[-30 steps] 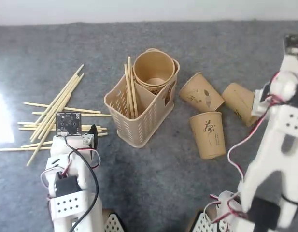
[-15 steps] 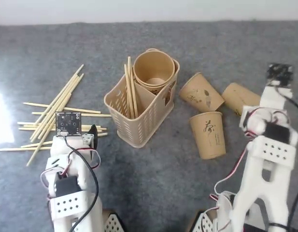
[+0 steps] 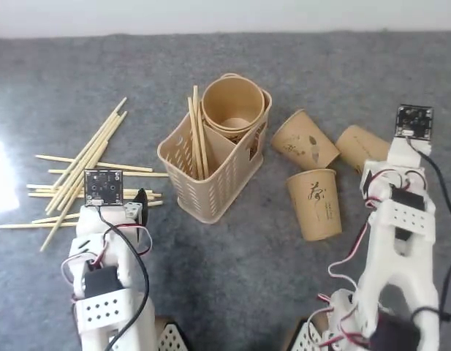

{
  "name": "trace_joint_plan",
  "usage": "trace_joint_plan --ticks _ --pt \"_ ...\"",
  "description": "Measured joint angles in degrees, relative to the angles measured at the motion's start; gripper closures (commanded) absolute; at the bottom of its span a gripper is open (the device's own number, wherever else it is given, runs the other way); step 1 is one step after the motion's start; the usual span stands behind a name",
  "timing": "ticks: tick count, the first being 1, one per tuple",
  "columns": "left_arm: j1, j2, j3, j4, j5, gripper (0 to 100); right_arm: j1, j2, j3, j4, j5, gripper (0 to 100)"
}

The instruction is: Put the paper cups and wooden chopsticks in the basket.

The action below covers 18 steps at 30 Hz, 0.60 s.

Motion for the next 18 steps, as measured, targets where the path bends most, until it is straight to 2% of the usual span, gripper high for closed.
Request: trace_joint_plan --ticks 3,8,18 --pt "0.0 0.0 0.0 0.0 0.0 79 -0.4 3.0 0.0 -0.9 0.1 83.2" --pt "0.0 0.0 0.0 0.0 0.0 79 -0.2 5.5 -0.3 -1.2 0.1 99.5" --pt "0.0 0.0 0.0 0.0 0.0 79 -0.3 6.1 -0.4 -5.5 4.4 99.0"
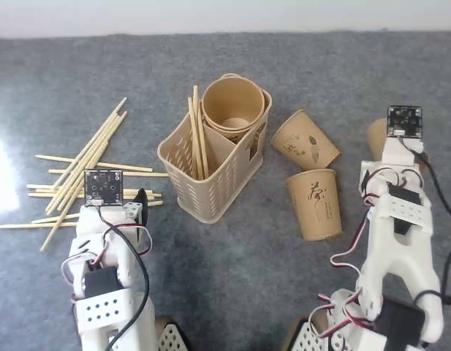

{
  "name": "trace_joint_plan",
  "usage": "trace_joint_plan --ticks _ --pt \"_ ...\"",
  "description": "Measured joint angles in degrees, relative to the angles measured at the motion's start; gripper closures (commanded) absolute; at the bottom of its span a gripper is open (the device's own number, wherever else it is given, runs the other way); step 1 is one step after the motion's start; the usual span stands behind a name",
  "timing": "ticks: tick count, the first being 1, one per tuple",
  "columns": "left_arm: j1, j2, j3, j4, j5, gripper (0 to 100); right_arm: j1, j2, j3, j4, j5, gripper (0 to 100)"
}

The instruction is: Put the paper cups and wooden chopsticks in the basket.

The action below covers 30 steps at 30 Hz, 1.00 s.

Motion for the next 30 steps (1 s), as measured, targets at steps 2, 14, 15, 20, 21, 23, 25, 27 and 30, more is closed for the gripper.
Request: trace_joint_plan --ticks 2,14,15,20,21,23,25,27,30 --pt "0.0 0.0 0.0 0.0 0.0 79 0.1 0.0 0.0 -0.1 0.2 99.0" --pt "0.6 0.0 0.0 0.0 0.0 79 0.1 -9.2 -14.7 17.6 9.7 99.0" --pt "0.9 0.0 0.0 0.0 0.0 79 0.1 -11.2 -16.4 20.0 10.5 99.0" --pt "0.9 0.0 0.0 0.0 0.0 79 -1.8 -18.6 -25.2 32.0 18.2 99.0" --pt "0.9 0.0 0.0 0.0 0.0 79 -2.7 -19.2 -27.5 35.1 19.3 99.0" --pt "0.9 0.0 0.0 0.0 0.0 79 -4.7 -19.4 -33.1 41.3 21.7 99.0" --pt "0.9 0.0 0.0 0.0 0.0 79 -6.9 -19.3 -39.0 47.3 24.6 99.0" --pt "0.9 0.0 0.0 0.0 0.0 79 -9.5 -17.6 -45.6 52.7 28.4 99.0" --pt "0.9 0.0 0.0 0.0 0.0 79 -13.8 -13.0 -56.1 61.2 38.2 98.9"
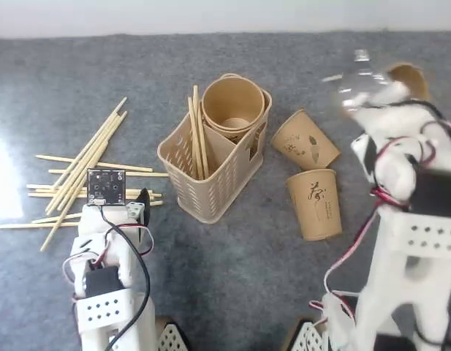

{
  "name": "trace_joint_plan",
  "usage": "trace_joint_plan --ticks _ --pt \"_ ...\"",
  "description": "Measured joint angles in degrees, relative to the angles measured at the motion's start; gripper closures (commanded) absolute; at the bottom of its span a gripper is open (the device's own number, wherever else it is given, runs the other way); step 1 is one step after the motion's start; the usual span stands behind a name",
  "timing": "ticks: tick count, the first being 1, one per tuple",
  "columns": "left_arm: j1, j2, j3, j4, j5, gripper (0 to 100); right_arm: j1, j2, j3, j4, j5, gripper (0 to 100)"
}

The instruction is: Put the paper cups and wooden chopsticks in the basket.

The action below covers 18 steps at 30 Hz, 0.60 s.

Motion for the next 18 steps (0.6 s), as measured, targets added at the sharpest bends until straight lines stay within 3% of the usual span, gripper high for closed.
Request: trace_joint_plan --ticks 4,11,18 --pt "0.0 0.0 0.0 0.0 0.0 79 -4.6 7.4 -16.4 7.9 10.7 98.9" --pt "0.0 0.0 0.0 0.0 0.0 79 -11.9 20.8 -43.5 14.1 17.6 98.9" --pt "0.0 0.0 0.0 0.0 -0.2 79 -21.2 27.3 -50.2 16.0 23.6 98.9"
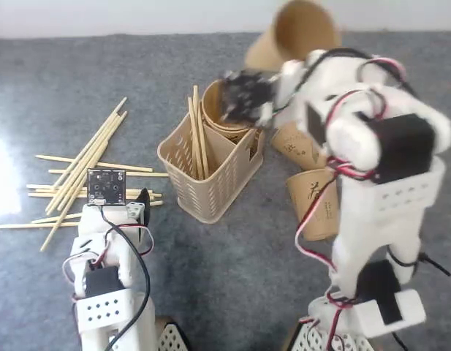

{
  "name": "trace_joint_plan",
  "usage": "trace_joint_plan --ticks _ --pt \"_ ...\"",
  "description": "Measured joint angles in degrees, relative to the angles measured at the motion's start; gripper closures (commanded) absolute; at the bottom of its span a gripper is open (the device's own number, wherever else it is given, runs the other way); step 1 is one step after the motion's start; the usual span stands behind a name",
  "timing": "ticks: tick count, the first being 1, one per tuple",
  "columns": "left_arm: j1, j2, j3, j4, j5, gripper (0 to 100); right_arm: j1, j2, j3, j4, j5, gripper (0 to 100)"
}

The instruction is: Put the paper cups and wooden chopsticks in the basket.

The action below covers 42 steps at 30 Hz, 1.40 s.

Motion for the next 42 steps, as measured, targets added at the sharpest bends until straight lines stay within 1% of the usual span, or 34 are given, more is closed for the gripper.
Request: trace_joint_plan --ticks 4,8,12,17,24,29,38,40,42 --pt "0.0 0.0 0.0 0.0 0.0 79 -6.5 1.5 -0.1 0.1 3.3 98.9" --pt "0.0 0.0 0.0 0.0 0.0 79 -8.8 5.1 -0.1 0.1 7.7 98.9" --pt "0.0 0.0 0.0 0.0 0.0 79 -8.6 9.4 -0.1 0.1 11.3 98.9" --pt "0.0 0.0 0.0 0.0 0.0 79 -7.1 10.7 -0.1 0.5 15.0 98.9" --pt "0.0 0.0 0.0 0.0 0.0 79 -6.8 10.6 -0.1 0.5 15.9 98.9" --pt "0.0 0.0 0.0 0.0 0.0 79 -4.9 6.6 1.0 0.5 15.9 98.9" --pt "0.0 0.0 0.0 0.0 0.0 79 -5.2 2.2 16.8 0.5 15.9 98.4" --pt "0.0 0.0 0.0 0.0 0.0 79 -5.5 2.2 19.3 0.5 15.9 94.6" --pt "0.0 0.0 0.0 0.0 0.0 79 -5.7 2.2 20.5 0.5 15.7 85.7"
